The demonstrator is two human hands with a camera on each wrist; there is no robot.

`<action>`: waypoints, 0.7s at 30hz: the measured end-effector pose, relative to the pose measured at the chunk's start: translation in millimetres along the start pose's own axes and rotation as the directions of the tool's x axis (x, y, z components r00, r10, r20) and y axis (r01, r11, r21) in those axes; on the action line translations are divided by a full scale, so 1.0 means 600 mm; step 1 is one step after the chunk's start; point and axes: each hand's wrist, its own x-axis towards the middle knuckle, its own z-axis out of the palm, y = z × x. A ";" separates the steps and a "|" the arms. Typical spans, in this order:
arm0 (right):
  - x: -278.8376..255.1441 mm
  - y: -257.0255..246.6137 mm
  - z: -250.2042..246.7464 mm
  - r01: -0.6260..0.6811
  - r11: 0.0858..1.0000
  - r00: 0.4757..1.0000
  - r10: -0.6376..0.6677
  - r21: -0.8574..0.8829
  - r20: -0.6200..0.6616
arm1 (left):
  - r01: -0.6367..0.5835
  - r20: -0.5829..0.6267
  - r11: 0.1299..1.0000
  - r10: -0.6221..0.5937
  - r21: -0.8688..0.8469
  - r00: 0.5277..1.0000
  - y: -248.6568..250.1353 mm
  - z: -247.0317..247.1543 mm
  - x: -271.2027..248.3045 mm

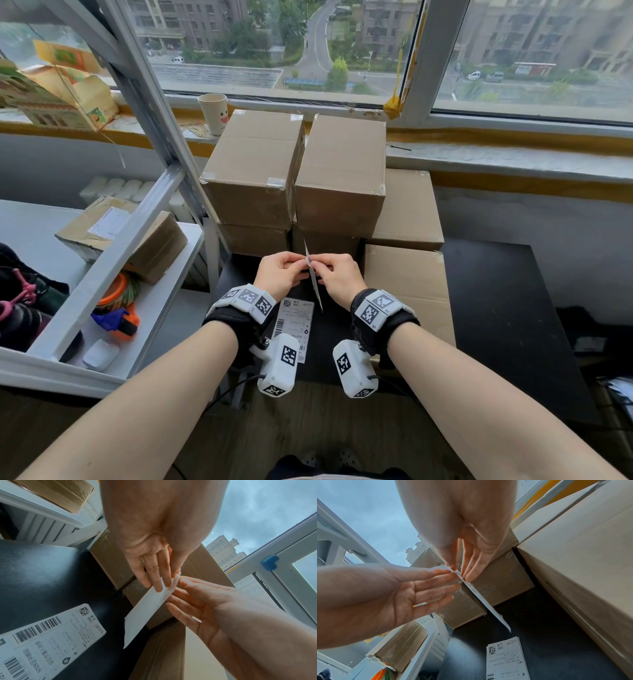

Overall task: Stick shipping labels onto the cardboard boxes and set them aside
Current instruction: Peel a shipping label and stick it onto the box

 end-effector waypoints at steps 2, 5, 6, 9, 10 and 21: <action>-0.003 -0.001 0.001 0.003 1.000 1.000 -0.004 0.010 0.003 | -0.002 -0.006 1.000 0.002 0.010 1.000 0.000 0.001 -0.002; -0.005 -0.002 0.003 0.005 1.000 1.000 -0.006 0.021 0.010 | -0.012 -0.038 0.998 0.014 0.054 0.999 -0.001 0.000 -0.002; -0.006 -0.002 0.004 0.006 1.000 1.000 -0.006 0.021 0.012 | -0.015 -0.048 0.998 0.018 0.066 0.999 -0.001 -0.001 -0.002; -0.008 -0.002 0.005 0.012 1.000 1.000 -0.012 0.019 0.016 | -0.019 -0.060 0.996 0.024 0.087 0.998 -0.002 -0.004 -0.003; -0.009 -0.002 0.005 0.012 1.000 1.000 -0.012 0.022 0.016 | -0.017 -0.063 0.996 0.023 0.086 0.998 -0.003 -0.004 -0.004; -0.003 0.005 0.015 -0.026 0.999 1.000 0.026 0.034 -0.013 | -0.015 -0.088 0.989 0.028 0.146 0.996 -0.008 -0.009 -0.010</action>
